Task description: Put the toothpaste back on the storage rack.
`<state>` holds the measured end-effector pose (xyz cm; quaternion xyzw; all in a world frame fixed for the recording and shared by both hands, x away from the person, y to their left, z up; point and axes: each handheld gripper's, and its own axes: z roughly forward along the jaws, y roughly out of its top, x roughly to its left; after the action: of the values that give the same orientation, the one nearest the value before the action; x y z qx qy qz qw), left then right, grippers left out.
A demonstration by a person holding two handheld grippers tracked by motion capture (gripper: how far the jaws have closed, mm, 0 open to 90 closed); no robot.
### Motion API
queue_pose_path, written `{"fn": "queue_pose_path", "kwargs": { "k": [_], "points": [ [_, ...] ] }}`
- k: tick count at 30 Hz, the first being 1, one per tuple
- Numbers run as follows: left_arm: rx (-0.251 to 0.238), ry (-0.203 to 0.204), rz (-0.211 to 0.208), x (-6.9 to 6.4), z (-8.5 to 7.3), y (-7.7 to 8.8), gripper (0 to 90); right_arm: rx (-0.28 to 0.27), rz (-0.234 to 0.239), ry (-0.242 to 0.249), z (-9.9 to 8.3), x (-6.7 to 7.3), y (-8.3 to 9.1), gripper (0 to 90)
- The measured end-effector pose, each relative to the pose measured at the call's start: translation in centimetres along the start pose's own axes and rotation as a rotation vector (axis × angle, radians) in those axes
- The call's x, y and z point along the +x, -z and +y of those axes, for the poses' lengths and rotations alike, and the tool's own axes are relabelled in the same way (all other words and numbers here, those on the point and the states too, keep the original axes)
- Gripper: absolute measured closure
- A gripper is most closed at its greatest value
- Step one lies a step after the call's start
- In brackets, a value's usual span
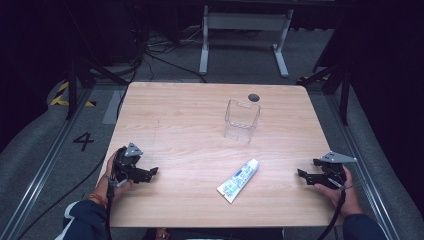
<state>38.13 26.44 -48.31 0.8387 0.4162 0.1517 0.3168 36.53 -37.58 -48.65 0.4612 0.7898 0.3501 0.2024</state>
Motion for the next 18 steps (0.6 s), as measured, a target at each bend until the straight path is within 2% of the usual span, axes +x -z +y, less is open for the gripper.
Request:
{"fn": "queue_pose_path", "kwargs": {
  "k": [4, 5, 8, 9, 18],
  "points": [
    [-0.005, -0.030, -0.010, 0.1, -0.1, 0.1, 0.1, 0.002, 0.000, 0.000, 0.0, 0.0, 0.0, 17.8],
    [-0.005, -0.017, -0.017, 0.1, -0.3, 0.2, 0.1, 0.003, 0.000, -0.003, 0.0, 0.0, 0.0, 17.7],
    [-0.006, -0.044, -0.015, 0.2, -0.3, 0.3, 0.1, 0.009, 0.000, -0.001, 0.1, 0.0, 0.0, 17.3],
    [-0.003, -0.033, -0.024, 0.1, -0.4, 0.3, 0.1, 0.014, 0.000, 0.005, 0.2, 0.0, 0.0, 16.9],
    [-0.006, -0.034, -0.026, 0.2, -0.4, 0.3, 0.1, 0.049, 0.028, 0.093, 0.9, 1.2, 0.0, 17.6]
  ]
}}
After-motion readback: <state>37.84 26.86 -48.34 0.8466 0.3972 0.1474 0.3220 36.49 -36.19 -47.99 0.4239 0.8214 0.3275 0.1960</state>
